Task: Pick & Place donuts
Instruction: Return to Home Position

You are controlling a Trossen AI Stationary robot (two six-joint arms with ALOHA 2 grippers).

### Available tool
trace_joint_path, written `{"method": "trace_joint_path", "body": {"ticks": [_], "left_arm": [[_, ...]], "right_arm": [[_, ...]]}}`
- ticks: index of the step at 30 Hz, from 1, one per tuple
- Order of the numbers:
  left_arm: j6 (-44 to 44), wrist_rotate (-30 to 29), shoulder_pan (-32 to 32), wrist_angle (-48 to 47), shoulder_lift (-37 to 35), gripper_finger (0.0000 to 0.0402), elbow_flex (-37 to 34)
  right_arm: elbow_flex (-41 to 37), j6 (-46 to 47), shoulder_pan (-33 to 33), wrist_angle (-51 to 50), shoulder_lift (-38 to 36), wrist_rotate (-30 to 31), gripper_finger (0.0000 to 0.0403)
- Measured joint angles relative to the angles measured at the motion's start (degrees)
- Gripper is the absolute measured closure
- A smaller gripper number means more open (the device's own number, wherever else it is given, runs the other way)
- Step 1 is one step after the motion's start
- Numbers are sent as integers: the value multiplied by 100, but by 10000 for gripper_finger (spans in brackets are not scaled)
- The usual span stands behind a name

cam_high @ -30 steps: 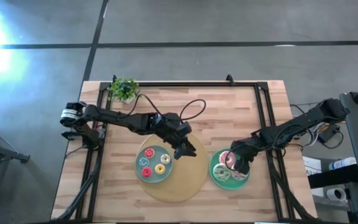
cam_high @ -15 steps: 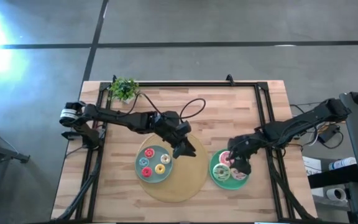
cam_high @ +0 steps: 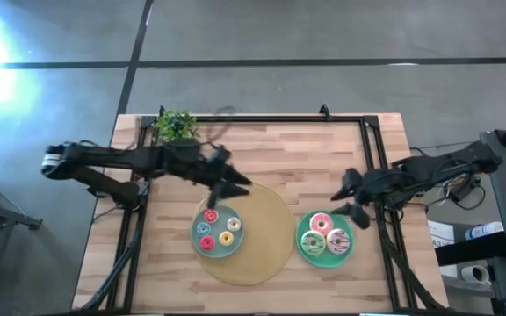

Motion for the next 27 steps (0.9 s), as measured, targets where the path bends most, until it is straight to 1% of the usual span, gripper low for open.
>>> {"method": "trace_joint_path", "body": {"ticks": [3,5,8,10,13,15,18,20,22,27], "left_arm": [[84,-417,0,105,-875,239,-676],[123,-466,-2,113,-1450,239,-1140],[-24,-515,0,98,-2223,239,-1813],[-305,-641,4,114,-2670,239,-2209],[-896,-953,7,163,-3284,239,-2739],[-656,-859,6,227,-3592,239,-3020],[-154,-351,2,286,-3984,239,-3420],[-71,-304,22,319,-4289,239,-3679],[-2,-311,25,373,-4584,239,-3955],[180,-306,31,532,-5380,239,-4622]], "right_arm": [[-278,92,-95,69,-742,108,181],[-403,121,-141,114,-1211,315,181],[-572,281,-155,42,-1843,811,181],[-634,296,-157,47,-2223,1100,181],[-660,441,-157,108,-2650,1212,181],[-694,469,-157,256,-2838,1354,181],[-784,-100,-157,700,-3022,1503,181],[-839,-389,-157,876,-3113,1499,181],[-898,-441,-157,873,-3204,1523,181],[-1159,-460,-155,759,-3358,1980,181]]}}
